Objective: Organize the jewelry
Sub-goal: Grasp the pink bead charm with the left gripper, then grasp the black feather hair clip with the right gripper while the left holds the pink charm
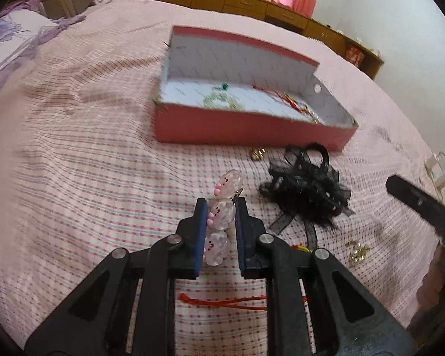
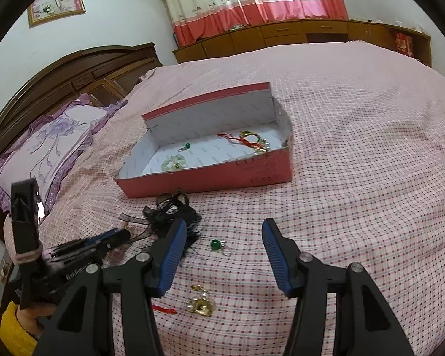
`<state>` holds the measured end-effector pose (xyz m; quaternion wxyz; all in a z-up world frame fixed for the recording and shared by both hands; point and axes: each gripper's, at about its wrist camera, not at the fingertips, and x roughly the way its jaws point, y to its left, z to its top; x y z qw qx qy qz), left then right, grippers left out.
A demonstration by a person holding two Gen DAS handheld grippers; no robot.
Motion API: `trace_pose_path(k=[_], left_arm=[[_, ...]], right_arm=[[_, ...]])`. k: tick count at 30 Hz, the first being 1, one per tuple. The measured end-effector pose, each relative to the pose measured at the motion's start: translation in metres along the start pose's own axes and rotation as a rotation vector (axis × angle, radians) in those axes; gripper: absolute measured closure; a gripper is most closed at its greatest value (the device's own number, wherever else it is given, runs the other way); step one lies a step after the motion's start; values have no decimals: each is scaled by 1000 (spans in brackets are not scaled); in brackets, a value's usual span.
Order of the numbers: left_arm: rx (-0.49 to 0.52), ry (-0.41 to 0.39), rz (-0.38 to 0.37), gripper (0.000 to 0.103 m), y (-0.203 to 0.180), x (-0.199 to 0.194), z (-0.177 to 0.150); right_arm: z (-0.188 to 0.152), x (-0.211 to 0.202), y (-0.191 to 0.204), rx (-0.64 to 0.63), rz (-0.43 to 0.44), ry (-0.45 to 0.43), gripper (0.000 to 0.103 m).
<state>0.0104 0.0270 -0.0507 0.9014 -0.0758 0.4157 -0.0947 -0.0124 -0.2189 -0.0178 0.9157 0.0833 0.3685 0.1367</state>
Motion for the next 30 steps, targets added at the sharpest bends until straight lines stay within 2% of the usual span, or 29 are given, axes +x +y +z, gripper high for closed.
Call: trace_pose_path(k=[10, 21, 30], left_arm=[[-71, -35, 16, 93, 25, -21, 1], [-116, -42, 20, 93, 39, -27, 0], [-107, -41, 24, 93, 35, -27, 0]], right_arm=[[0, 31, 35, -84, 53, 81, 39], [-4, 88, 58, -189, 2, 163, 37], [-6, 93, 55, -190, 34, 135, 42]])
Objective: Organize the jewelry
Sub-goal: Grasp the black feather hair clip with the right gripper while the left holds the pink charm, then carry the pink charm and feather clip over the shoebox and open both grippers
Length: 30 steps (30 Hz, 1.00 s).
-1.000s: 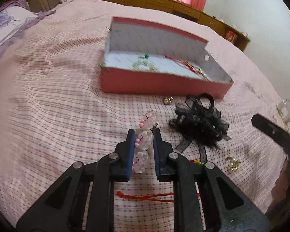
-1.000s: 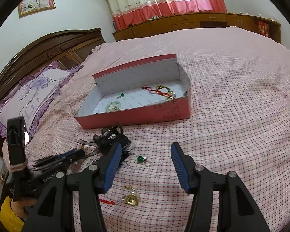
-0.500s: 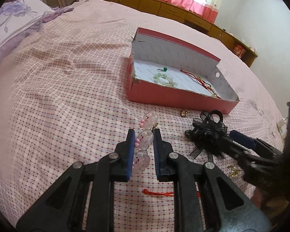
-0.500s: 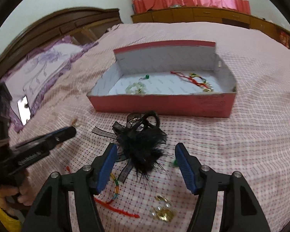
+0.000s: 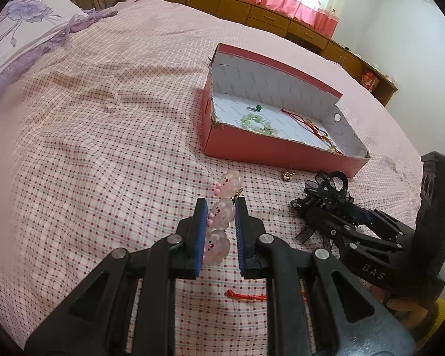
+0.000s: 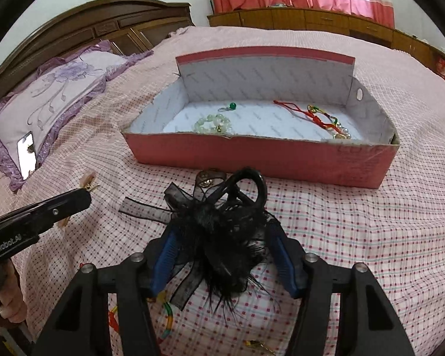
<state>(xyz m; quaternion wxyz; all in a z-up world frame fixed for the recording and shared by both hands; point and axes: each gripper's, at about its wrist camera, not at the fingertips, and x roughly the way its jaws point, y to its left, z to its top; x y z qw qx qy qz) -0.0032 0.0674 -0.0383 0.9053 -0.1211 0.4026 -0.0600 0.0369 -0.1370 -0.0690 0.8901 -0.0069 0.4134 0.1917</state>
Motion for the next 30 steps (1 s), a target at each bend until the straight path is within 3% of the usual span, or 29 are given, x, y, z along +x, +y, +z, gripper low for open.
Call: trace_pose_path(k=[15, 30], left_arm=[[54, -38, -29, 93, -29, -10, 15], [100, -165, -67, 93, -62, -9, 68]], right_arm=[[3, -52, -17, 59, 31, -124, 48], [43, -86, -39, 102, 10, -275, 48]])
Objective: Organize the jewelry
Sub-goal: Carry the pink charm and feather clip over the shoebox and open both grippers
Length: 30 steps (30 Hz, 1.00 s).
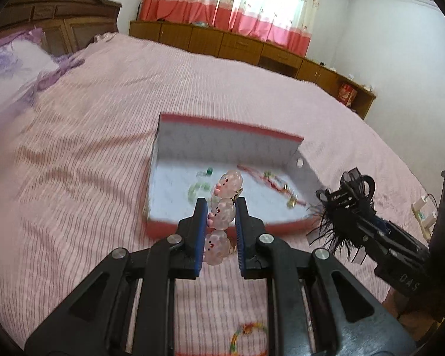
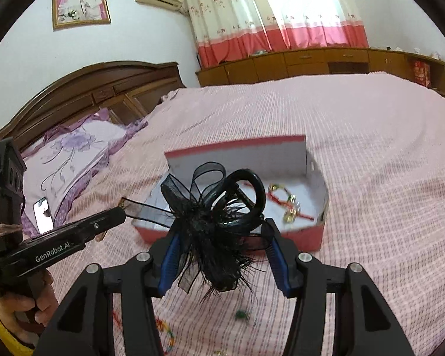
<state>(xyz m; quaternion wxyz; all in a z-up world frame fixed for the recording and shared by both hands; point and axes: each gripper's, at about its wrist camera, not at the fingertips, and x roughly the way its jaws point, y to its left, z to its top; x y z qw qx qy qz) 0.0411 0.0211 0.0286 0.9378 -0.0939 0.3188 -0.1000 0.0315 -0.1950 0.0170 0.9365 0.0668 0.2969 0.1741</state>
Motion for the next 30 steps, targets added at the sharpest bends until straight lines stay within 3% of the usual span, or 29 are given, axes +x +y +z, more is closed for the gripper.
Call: trace_pose_path(k=[9, 20, 30], left_arm=[[41, -118, 25, 93, -7, 24, 31], [42, -163, 107, 93, 0, 70, 48], [60, -115, 171, 93, 4, 110, 47]], right_arm=[[29, 21, -10, -16, -53, -61, 48], [53, 68, -31, -56, -167, -85, 48], [56, 114, -44, -80, -234, -62, 48]])
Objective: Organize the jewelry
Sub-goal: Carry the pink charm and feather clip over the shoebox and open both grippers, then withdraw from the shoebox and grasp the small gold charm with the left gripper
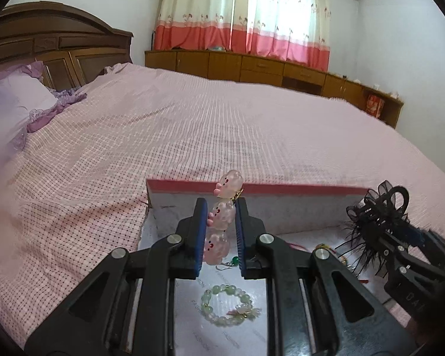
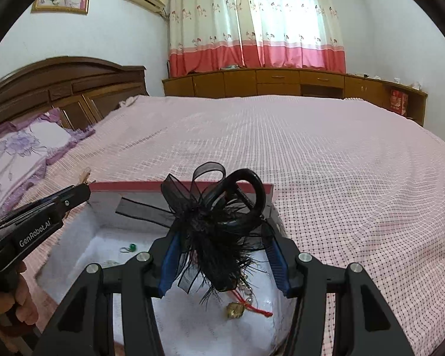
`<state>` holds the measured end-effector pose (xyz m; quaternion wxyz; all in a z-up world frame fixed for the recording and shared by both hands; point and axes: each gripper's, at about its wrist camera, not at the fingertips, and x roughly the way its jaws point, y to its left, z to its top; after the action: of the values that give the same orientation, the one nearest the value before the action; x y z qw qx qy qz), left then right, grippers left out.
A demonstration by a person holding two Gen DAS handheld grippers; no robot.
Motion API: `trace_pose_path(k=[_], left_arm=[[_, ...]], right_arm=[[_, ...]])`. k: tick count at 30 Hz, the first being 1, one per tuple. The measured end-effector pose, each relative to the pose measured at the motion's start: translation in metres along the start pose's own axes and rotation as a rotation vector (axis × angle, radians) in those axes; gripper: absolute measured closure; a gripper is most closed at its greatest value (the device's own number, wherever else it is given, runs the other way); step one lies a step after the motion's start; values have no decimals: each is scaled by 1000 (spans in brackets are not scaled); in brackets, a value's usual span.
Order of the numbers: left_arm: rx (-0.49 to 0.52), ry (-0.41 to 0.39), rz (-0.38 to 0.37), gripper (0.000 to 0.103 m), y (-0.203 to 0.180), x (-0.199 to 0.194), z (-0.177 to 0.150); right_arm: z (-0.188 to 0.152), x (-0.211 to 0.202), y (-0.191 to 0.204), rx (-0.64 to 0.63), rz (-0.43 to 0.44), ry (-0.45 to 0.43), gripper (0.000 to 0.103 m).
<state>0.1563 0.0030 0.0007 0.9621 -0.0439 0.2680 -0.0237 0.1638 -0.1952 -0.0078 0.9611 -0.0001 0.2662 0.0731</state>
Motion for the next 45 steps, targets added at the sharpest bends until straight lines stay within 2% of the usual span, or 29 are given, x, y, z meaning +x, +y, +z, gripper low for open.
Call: trace_pose_path(k=[7, 13, 14, 16, 18, 19, 26, 45], left_arm=[[16, 81, 26, 93, -1, 24, -9], [15, 110, 15, 92, -2, 25, -11], [26, 114, 13, 91, -3, 25, -10], [44, 118, 12, 82, -6, 24, -9], [45, 110, 4, 69, -7, 20, -8], [41, 108, 0, 67, -7, 18, -7], [22, 116, -16, 64, -3, -2, -2], [-60, 172, -50, 64, 18, -73, -14]], right_arm=[[-9, 27, -9, 3, -21, 81, 47], [-15, 41, -12, 20, -25, 135, 47], [-16, 42, -13, 23, -27, 139, 47], [-17, 42, -14, 36, -20, 150, 47], [-17, 40, -16, 53, -12, 153, 43], [-17, 39, -16, 56, -11, 152, 41], [-10, 18, -17, 50, 6, 117, 37], [-2, -92, -21, 95, 78, 16, 37]])
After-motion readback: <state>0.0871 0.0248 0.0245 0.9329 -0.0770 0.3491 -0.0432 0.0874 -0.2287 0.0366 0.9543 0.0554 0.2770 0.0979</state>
